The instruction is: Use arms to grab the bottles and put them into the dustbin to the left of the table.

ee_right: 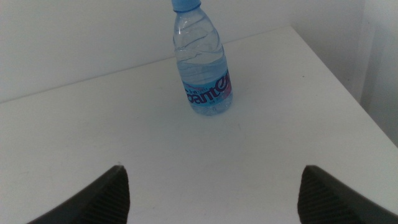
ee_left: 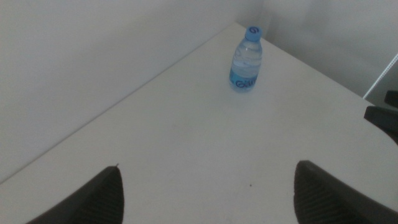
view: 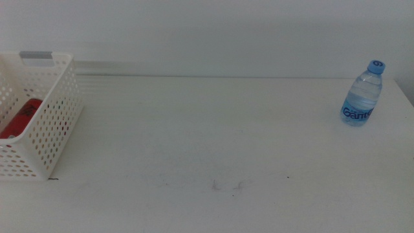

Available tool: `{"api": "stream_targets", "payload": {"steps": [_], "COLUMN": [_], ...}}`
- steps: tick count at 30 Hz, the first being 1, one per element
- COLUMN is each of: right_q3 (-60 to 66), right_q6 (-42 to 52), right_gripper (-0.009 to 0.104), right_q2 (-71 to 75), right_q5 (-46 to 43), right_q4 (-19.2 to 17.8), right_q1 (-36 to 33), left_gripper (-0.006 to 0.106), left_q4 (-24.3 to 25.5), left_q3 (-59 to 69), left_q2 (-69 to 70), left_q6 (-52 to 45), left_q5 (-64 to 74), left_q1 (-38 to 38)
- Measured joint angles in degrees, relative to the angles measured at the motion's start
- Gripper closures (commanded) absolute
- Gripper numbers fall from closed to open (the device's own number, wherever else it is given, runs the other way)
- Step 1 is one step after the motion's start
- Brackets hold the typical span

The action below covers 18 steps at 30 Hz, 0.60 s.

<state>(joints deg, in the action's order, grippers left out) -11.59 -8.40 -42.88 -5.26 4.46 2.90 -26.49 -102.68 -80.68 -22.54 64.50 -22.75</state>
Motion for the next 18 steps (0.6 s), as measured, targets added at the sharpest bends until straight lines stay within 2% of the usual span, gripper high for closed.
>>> {"api": "stream_targets", "payload": {"steps": [6, 11, 14, 18], "right_q3": [0.0, 0.0, -0.1, -2.7], "right_q6": [0.1, 2.8, 5.8, 8.4], "right_gripper": [0.007, 0.007, 0.007, 0.007], "right_q2": [-8.8, -18.4, -25.1, -35.4], "right_q5": [-8.2, -18.9, -28.7, -35.9], "right_q4": [0.1, -0.6, -2.4, -6.6], "right_q1": [0.0, 0.0, 0.0, 0.0], "left_gripper": [0.007, 0.007, 0.007, 0.007], "left_q4": [-0.3, -0.4, -0.4, -0.4], "left_q3": [0.0, 0.0, 0.0, 0.0], "left_q2": [0.0, 0.0, 0.0, 0.0], "left_q6": [-0.1, -0.1, -0.1, -0.1], "left_q5": [-1.9, -3.0, -3.0, -3.1], "left_q1": [0.0, 0.0, 0.0, 0.0]}}
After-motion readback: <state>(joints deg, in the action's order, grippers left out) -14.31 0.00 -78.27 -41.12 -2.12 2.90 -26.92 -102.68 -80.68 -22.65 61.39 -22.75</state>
